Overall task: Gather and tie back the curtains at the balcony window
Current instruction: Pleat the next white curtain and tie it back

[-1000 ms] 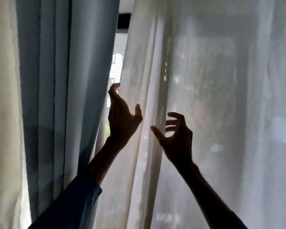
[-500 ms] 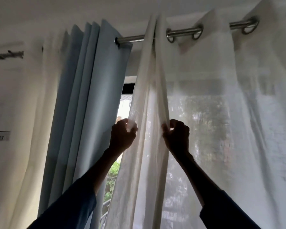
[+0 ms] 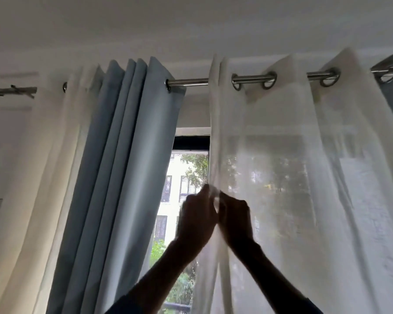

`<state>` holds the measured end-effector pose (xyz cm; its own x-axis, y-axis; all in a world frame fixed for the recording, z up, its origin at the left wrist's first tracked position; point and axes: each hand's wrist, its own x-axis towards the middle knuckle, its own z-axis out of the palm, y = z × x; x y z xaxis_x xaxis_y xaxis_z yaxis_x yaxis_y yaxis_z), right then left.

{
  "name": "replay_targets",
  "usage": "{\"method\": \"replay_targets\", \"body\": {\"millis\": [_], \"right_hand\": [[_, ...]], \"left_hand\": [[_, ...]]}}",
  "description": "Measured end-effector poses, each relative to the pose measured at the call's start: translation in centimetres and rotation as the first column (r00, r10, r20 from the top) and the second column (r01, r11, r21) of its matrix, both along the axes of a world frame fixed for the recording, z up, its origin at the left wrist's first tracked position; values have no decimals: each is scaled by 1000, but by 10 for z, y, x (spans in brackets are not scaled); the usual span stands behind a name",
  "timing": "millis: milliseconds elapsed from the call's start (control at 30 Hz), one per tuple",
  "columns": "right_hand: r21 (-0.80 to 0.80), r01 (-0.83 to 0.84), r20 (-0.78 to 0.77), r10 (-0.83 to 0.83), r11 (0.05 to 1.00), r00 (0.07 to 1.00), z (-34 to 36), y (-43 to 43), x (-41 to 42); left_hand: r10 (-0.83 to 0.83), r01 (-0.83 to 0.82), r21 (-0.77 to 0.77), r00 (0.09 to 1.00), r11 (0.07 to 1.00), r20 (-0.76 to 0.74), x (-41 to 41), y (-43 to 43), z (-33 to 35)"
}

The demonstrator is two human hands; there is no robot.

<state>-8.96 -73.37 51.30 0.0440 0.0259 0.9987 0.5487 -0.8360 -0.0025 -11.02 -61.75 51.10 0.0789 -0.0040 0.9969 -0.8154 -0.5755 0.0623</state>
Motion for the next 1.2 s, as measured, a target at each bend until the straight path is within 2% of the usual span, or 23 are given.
{"method": "replay_targets", "body": {"millis": [100, 233, 333, 433, 633, 800, 967, 1033, 1133, 1200], "right_hand": [[-80, 10, -68, -15, 997, 998, 6, 38, -4], [-82, -53, -126, 43, 995, 991, 16, 72, -2], [-49, -101, -68, 97, 994, 993, 12, 68, -5], [19, -175, 27, 175, 984, 984, 4, 37, -7], [242, -158, 73, 145, 957, 987, 3, -36, -15], [263, -100, -12, 107, 960, 994, 71, -37, -7], [129, 84, -82, -74, 988, 994, 176, -1, 9], [110, 130, -71, -123, 985, 990, 207, -3, 12], [284, 74, 29, -86, 956, 996, 241, -40, 3], [446, 90, 74, -136, 890, 988, 251, -88, -6]], "left_hand": [[124, -129, -151, 991, 980, -40, 5, 35, 5], [24, -62, -252, 988, 966, -151, 15, 71, 11], [-8, -19, -224, 993, 974, -121, 14, 70, 15], [-1, 2, -161, 1000, 987, 9, 11, 54, 14], [83, -78, -53, 993, 996, 81, -3, 8, 24], [101, -100, -23, 990, 995, 94, -3, -8, 68], [81, -80, -15, 992, 997, 95, 8, -8, 132], [143, -144, 0, 985, 990, 95, 13, -6, 156], [229, -228, -12, 971, 974, 71, 18, 1, 191], [251, -250, -31, 966, 968, 62, 15, 5, 207]]}}
